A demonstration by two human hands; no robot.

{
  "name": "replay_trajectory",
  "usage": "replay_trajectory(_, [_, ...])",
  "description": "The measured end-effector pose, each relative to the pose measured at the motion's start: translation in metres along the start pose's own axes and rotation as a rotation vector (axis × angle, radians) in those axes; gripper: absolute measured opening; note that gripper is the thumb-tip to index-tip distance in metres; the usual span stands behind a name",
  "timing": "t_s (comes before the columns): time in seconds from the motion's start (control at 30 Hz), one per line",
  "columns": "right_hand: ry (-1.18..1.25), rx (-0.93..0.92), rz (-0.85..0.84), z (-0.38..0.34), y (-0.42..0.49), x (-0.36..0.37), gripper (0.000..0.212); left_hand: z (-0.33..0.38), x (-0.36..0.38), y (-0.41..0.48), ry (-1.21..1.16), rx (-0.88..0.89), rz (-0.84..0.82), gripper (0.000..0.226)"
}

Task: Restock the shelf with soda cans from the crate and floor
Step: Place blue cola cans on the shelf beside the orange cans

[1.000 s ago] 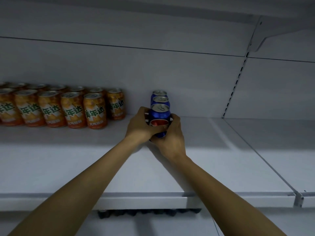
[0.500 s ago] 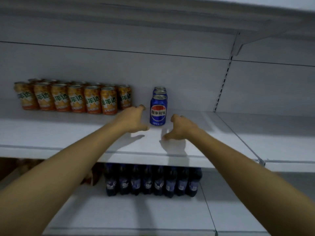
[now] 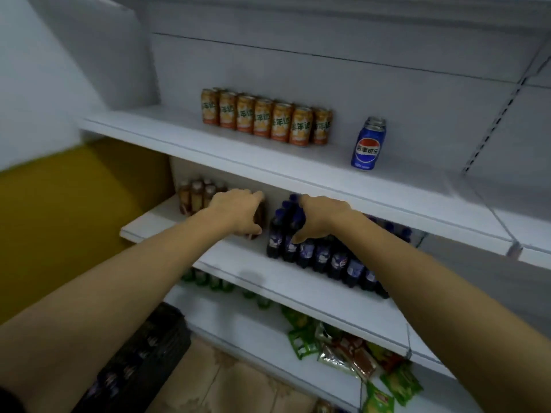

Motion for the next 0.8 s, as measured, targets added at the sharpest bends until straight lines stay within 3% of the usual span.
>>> replay_trajectory(0.17, [-0.065, -0.137, 0.001, -0.107, 0.007, 0.067, 0.08, -0.068, 0.117, -0.076, -0.184, -0.196, -0.123, 0.063])
replay_trajectory(0.47, [-0.151, -0.353, -0.255, -0.296, 0.03, 0.196, 0.083, -0.212, 0.275, -0.211, -0.27, -0.533, -0.319, 0.062])
replay_trajectory(0.6, [-0.111, -0.404, -0.301, -0.382, 0.044, 0.231, 0.083, -0.279, 0.323, -0.248, -0.283, -0.581, -0.446, 0.06])
replay_trajectory(0.8, [-0.046, -0.403, -0.52, -0.47, 0.057, 0.294, 0.076, -0.351, 0.386, -0.296, -0.412, -0.604, -0.611, 0.054])
Point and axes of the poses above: each hand's wrist, its own y-axis towards the middle knuckle, its own x-axis out of the palm, z = x × y, the point moved 8 cm from there along y, towards the middle knuckle, and after that the axes turned 7 degrees about -z, right-handed, at the moved point
